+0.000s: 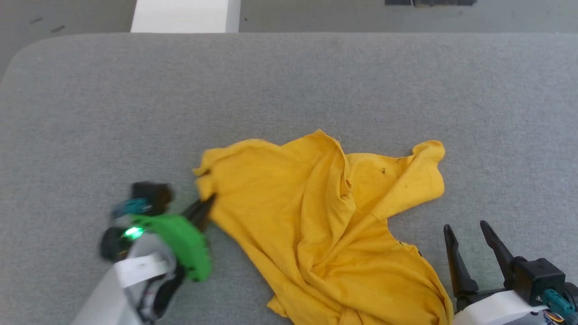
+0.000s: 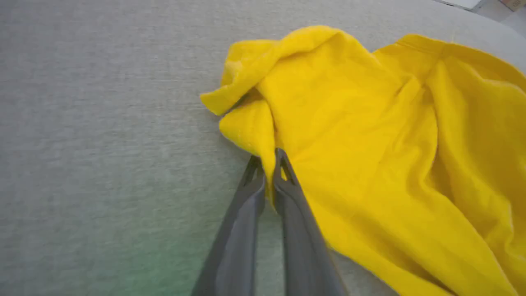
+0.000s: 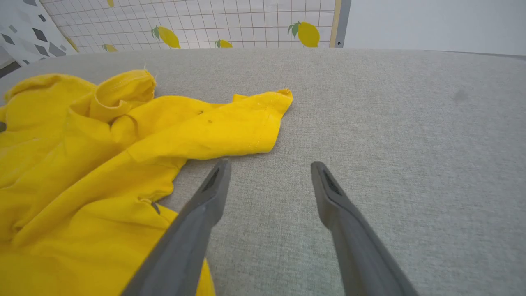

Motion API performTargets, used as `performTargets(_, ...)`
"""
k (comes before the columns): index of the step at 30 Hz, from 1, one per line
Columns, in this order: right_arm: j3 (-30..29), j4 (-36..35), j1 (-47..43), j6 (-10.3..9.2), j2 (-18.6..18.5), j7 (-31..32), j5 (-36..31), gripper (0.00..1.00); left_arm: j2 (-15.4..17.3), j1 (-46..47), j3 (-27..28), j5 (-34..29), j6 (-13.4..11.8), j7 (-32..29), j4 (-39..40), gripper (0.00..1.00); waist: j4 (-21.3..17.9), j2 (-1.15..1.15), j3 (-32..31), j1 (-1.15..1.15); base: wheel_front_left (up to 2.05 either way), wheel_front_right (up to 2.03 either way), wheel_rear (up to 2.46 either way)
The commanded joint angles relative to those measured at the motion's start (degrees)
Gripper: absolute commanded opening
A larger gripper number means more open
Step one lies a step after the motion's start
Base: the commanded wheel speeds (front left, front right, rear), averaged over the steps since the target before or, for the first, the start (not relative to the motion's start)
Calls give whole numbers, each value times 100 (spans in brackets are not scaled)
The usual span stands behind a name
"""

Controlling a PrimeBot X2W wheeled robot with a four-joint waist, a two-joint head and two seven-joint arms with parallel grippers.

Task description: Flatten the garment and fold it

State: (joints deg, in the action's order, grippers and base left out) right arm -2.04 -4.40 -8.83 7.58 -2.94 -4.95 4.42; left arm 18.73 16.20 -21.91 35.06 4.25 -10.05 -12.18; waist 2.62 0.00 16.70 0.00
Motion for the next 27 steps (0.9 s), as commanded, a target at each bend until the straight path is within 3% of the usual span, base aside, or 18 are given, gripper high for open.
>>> performTargets(1,-14,-14,4,-9,6,23,-21,100,179,-251,186,117,-107,70,93,0,121,0,-144,0,0,0,0)
performTargets(7,-42,-62,-124,-9,6,137,-62,100,537,-1280,773,467,-474,200,613,0,312,0,-243,0,0,0,0)
performTargets(15,-4,-97,-149,-9,6,297,-132,100,249,-1948,795,702,-687,353,877,0,547,0,-319,0,0,0,0)
performTargets(16,0,-97,-149,-9,6,312,-137,100,211,-1941,819,664,-726,466,878,78,559,0,-333,0,0,0,0)
performTargets(17,2,-96,-150,-9,6,326,-141,100,155,-1923,853,637,-762,607,886,100,572,0,-355,0,0,0,0)
performTargets(27,-2,-133,-197,-9,6,371,-121,100,-45,-1781,1398,266,-798,2216,1665,100,529,0,-512,0,0,0,0)
